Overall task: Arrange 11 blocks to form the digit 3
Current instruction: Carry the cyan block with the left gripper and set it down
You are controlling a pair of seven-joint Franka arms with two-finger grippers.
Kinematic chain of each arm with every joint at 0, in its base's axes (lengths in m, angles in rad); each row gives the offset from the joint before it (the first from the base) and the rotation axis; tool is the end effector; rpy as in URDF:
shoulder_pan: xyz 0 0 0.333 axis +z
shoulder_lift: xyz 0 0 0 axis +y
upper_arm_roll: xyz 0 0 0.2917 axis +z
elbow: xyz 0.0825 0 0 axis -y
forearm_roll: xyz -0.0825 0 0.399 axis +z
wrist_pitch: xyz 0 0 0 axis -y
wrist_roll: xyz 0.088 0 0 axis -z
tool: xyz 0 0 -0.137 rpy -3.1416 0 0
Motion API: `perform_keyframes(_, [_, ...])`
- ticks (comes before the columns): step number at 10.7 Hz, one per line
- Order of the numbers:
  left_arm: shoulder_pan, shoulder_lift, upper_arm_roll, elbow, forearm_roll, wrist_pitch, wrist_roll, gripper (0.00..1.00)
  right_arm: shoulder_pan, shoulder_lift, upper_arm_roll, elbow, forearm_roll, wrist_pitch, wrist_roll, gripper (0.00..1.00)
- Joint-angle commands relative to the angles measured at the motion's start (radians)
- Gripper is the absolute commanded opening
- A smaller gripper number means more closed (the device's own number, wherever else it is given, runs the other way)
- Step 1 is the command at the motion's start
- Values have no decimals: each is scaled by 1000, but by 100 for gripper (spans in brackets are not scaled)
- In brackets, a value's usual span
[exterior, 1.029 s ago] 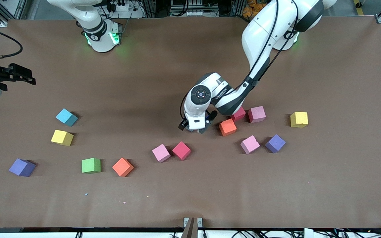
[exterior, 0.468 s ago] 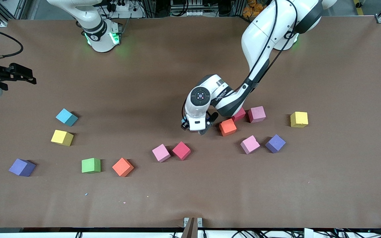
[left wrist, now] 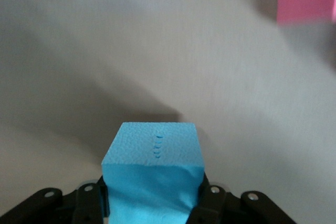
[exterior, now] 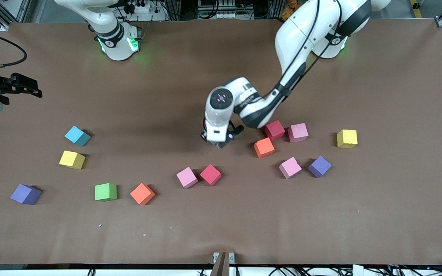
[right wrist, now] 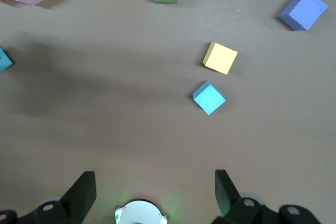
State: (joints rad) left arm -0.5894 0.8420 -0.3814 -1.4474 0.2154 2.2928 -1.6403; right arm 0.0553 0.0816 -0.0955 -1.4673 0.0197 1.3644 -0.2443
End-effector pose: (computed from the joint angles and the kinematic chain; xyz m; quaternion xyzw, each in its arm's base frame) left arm 0.4472 -0.5700 0.1603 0.9444 0.3223 -0.0455 0.0467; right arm 0.5641 -0.0178 0.5576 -0.9905 -0.1024 0.0902 0.0189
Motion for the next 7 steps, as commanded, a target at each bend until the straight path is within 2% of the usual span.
perform_keyframes(1, [-7,-139,-36,-167,33,-1,10,21,-9,-8,11,4,-1,-13,-1,100])
perform_keyframes(4, [6,-251,-120,-330,33,11,40,21,-14,-8,10,4,-1,-13,-1,100])
perform_keyframes(7, [5,-294,-131,-481,38,158,262,21,-15,-8,7,4,-1,-13,-1,100])
